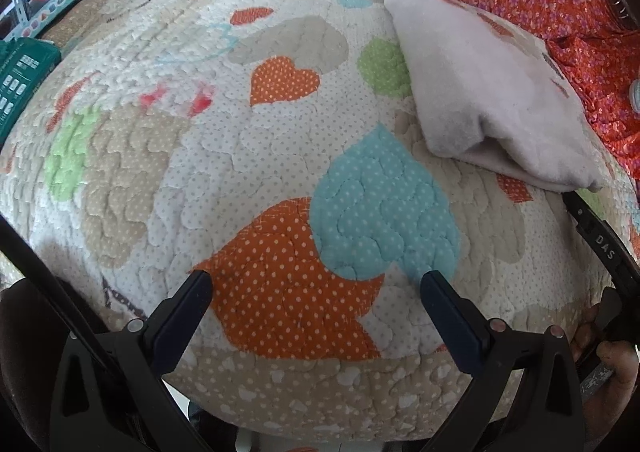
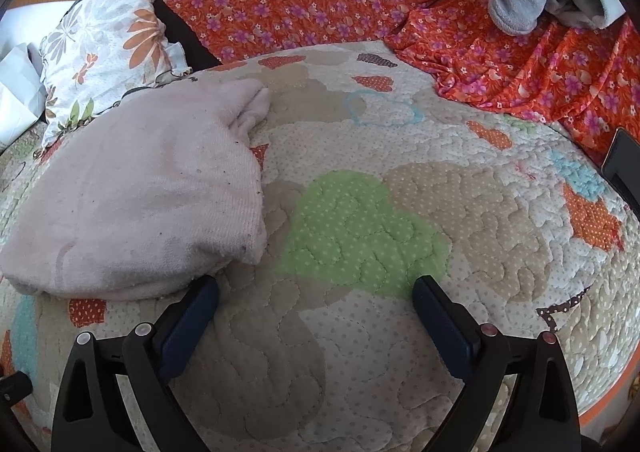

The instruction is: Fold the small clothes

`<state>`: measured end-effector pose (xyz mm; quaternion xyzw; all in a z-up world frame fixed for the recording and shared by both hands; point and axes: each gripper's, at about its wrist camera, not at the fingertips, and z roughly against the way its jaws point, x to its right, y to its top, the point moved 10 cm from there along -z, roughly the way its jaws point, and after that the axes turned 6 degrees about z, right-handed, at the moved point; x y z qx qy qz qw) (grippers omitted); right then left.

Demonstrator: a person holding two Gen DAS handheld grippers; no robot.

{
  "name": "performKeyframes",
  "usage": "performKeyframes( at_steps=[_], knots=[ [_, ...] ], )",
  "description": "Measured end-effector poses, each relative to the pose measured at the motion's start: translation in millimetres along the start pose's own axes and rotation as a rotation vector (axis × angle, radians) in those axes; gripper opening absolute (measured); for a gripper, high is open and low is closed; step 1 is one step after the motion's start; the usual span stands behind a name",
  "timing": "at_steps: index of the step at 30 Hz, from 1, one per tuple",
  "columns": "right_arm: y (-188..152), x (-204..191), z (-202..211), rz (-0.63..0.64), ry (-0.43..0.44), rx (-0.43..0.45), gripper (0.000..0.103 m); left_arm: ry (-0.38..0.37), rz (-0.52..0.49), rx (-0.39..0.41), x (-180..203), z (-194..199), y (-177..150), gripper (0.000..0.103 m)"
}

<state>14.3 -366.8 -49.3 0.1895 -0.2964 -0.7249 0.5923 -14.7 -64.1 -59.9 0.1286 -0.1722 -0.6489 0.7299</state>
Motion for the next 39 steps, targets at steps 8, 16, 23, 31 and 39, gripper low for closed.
performKeyframes(
  at_steps=[8, 16, 23, 31, 39],
  knots=[
    [5, 23, 19, -0.052, -0.091, 0.019, 0.097, 0.009, -0.036, 0.118, 10, 40, 13, 0.103],
    [4, 40, 19, -0.131, -0.086, -0.018, 0.097, -0.017, -0.061, 0.092, 24, 44, 6, 0.103],
    [5, 27, 20, -0.078, -0.076, -0.008, 0.097, 0.015, -0.075, 0.076, 25, 41, 0, 0.103],
    [2, 26, 16, -0.080, -0.068, -0.022, 0.097, 0.043, -0.071, 0.054, 21, 35, -2, 0.103],
    [0, 22, 11, -0.072, -0.057, -0.036, 0.097, 0.054, -0.067, 0.042, 17, 31, -2, 0.103]
  ],
)
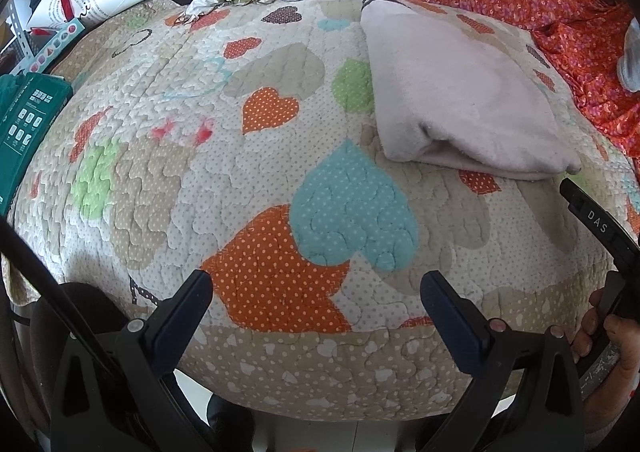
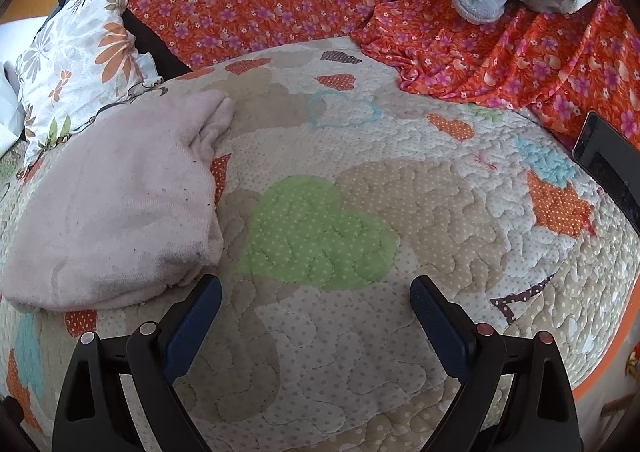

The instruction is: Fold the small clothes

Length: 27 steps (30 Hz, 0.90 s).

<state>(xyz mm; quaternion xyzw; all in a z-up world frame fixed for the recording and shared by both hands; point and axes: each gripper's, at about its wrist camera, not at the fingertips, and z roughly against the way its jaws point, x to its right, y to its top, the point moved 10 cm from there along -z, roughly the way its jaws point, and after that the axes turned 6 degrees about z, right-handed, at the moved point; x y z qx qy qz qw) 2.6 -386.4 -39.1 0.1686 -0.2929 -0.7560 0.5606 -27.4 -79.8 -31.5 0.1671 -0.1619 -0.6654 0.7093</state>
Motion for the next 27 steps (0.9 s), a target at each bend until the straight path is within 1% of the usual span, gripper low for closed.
performKeyframes(
  at_steps=[27],
  knots=[
    [-1.2, -1.1, -1.0, 0.002, 0.000, -0.002, 0.097, 0.003, -0.024, -0.027, 2.1, -8.1, -4.1, 0.103]
  ],
)
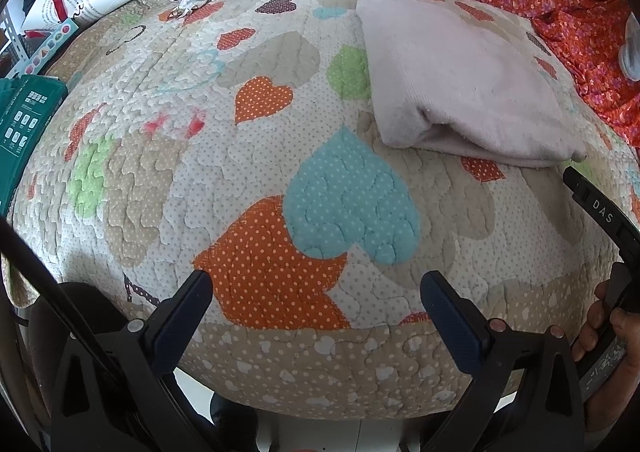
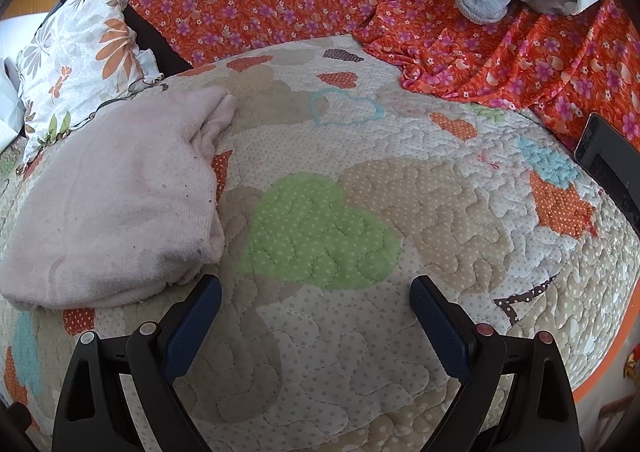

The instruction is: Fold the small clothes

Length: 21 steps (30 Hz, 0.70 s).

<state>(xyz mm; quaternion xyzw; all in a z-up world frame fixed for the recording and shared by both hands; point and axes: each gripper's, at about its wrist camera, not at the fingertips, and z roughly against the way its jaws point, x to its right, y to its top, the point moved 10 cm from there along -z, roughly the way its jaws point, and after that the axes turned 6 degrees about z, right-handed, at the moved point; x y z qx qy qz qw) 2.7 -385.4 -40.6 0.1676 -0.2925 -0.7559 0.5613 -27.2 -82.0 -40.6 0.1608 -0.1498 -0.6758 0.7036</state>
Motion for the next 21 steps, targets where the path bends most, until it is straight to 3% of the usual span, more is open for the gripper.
performKeyframes(
  at_steps=[11, 16, 18, 20, 21],
  knots=[
    [1, 1, 2, 0.002, -0.008, 0.012, 0.097, -0.002, 0.000, -0.002, -1, -1, 0, 0.103],
    [33, 6, 48, 0.030, -0.060, 0.183, 0.097, -0.006, -0.001, -0.009, -1, -3, 0, 0.103],
    [54, -7, 62, 0.050, -0.007, 0.221, 0.097, -0.009, -0.002, -0.012, 0, -5, 0, 0.103],
    [76, -35, 65, 0.067, 0.135, 0.222, 0.093, -0.018, -0.002, -0.018, 2, -7, 0, 0.103],
    [84, -51, 62, 0.067, 0.217, 0.200, 0.086, -0.023, -0.002, -0.020, 3, -6, 0, 0.103]
  ],
)
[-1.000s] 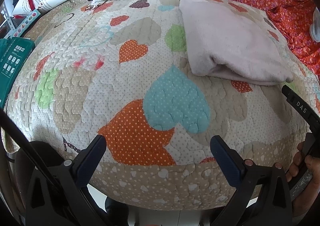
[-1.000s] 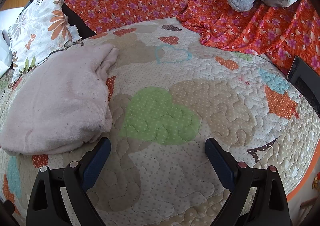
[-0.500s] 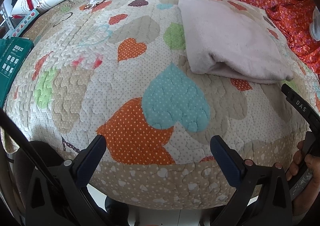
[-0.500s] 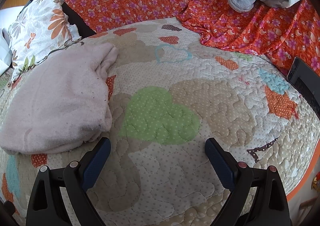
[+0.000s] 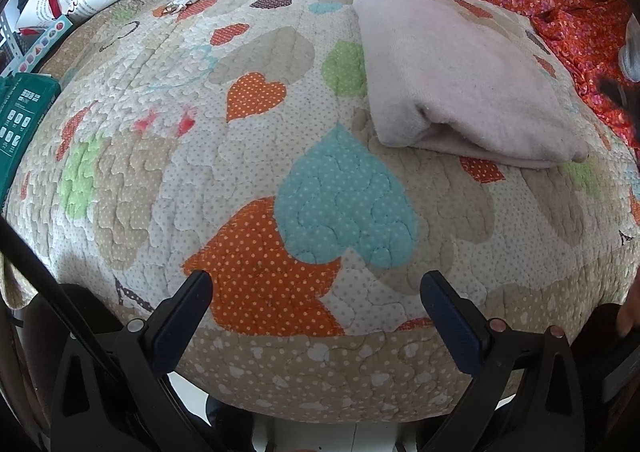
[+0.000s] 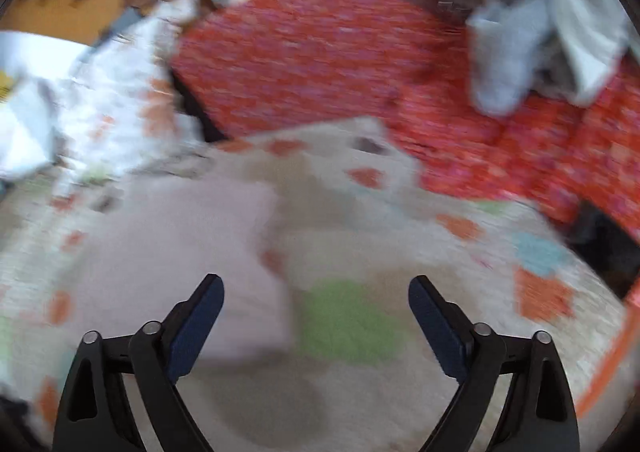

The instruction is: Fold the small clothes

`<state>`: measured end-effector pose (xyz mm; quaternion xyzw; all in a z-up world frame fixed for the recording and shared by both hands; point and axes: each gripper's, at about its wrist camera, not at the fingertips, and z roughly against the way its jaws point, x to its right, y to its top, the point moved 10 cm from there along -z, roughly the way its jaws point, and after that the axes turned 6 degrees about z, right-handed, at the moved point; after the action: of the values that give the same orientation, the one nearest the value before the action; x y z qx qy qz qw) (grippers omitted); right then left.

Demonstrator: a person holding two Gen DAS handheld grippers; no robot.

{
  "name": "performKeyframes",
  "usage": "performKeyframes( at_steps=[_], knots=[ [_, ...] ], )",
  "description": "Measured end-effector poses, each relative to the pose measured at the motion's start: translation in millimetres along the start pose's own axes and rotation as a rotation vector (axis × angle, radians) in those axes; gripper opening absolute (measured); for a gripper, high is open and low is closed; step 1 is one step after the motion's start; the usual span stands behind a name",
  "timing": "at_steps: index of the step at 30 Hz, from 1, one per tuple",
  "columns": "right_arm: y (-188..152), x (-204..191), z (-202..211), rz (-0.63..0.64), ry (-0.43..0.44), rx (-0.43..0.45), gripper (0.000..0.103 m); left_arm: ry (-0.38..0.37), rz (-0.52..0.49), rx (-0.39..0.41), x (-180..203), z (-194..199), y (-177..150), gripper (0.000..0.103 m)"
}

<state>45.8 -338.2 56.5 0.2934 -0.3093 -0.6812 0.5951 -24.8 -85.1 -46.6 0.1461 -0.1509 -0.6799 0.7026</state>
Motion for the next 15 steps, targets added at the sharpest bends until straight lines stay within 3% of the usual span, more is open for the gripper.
performKeyframes(
  at_steps=[3, 4, 6, 9, 12, 15],
  knots=[
    [13, -46, -35, -0.088, 0.276, -0.125, 0.046, -0.004, -0.010, 0.004, 0, 3, 0, 0.103],
    [14, -65, -51, -0.140, 0.399, -0.187, 0.038, -0.001, -0.009, 0.006, -1, 4, 0, 0.103],
    [12, -88, -76, -0.197, 0.528, -0.269, 0.034, 0.000, 0.003, 0.009, -5, 5, 2, 0.103],
    [-4, -92, -116, -0.236, 0.546, -0.355, 0.033, -0.003, 0.027, 0.007, -13, 6, 5, 0.103],
    [-19, -68, -126, -0.281, 0.514, -0.371, 0.000, -0.011, 0.037, 0.015, -19, 9, 9, 0.103],
    [-28, -39, -117, -0.277, 0.473, -0.364, 0.000, -0.018, 0.042, 0.027, -23, 9, 14, 0.103]
  ],
)
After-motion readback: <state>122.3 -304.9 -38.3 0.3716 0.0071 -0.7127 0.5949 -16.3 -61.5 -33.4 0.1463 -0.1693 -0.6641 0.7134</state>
